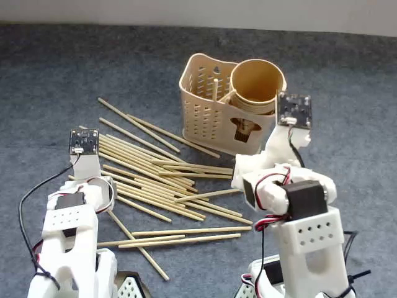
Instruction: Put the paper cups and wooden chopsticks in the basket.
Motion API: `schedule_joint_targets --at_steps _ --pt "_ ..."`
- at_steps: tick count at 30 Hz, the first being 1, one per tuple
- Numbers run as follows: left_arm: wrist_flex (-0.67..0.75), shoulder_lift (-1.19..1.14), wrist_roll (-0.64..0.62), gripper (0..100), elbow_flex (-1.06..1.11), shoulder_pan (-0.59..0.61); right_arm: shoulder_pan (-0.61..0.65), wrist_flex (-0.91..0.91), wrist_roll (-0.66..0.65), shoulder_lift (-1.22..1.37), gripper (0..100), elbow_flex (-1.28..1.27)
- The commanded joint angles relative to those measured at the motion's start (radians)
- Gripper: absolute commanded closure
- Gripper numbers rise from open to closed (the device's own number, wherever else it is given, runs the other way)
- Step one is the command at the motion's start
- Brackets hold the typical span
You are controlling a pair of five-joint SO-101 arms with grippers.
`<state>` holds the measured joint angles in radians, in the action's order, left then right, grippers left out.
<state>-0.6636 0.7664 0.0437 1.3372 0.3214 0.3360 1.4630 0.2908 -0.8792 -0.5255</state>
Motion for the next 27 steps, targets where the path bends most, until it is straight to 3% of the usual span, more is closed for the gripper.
schedule_joint_targets --at_steps 1,9,13,16,27 --pt "0.009 0.027 0.006 84 -0.002 0.012 -0.027 -0.081 0.012 -0.021 88.3 -0.134" --pt "0.009 0.027 0.006 84 -0.002 0.012 -0.125 -0.263 0.012 0.039 88.3 -0.323" --pt "0.009 0.027 0.006 84 -0.002 0.012 -0.128 -0.268 0.028 0.179 88.3 -0.326" --pt "0.009 0.027 0.006 84 -0.002 0.012 -0.153 -0.354 0.083 0.271 88.3 -0.325" --pt "0.009 0.027 0.006 84 -0.002 0.012 -0.236 -0.552 0.091 0.518 88.3 -0.326"
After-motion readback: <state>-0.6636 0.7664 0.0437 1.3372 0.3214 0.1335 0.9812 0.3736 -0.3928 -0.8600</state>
